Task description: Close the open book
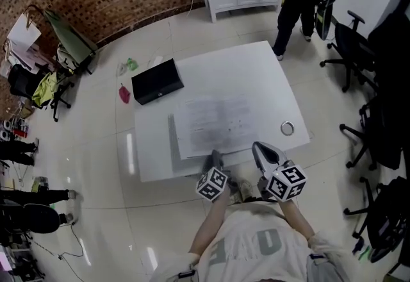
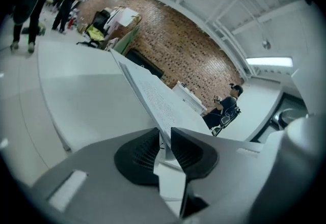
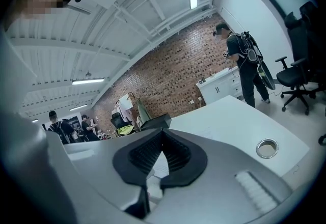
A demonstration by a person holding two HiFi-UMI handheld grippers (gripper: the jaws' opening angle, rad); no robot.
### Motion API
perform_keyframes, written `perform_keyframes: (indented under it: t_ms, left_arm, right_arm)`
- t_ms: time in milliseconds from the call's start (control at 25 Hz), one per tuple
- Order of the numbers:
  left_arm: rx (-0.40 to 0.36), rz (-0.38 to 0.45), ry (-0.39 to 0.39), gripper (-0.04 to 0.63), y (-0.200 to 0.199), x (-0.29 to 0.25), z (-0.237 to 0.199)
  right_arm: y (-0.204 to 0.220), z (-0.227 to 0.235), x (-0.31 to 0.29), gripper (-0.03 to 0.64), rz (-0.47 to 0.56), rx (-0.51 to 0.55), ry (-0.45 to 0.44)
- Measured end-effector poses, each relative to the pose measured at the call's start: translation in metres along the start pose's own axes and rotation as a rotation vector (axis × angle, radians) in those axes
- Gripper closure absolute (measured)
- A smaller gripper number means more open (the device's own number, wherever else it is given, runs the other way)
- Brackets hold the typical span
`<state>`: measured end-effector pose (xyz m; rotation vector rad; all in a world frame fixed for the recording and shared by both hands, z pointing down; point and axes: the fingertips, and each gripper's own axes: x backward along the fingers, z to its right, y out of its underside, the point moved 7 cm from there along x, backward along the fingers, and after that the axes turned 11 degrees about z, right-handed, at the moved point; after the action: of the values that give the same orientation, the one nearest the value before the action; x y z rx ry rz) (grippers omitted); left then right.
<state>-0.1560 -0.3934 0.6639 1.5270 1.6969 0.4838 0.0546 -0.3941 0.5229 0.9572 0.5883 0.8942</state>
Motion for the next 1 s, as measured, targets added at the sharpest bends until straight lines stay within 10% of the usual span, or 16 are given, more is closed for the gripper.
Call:
perform_keyframes:
  t_ms: [400, 1000]
  left_arm:
    - [-0.645, -0.084, 0.261, 0.517, 0.030, -0.006, 0.053]
    - [-0.591, -0.091, 0.324, 0.512, 0.038, -0.004, 0.081]
  right_arm:
    - [0.001, 0.004, 0.013, 0.612, 0.035, -0.009, 0.051]
    - [-0.004, 0.030, 0.035, 0.612, 0.068, -0.030, 0.111]
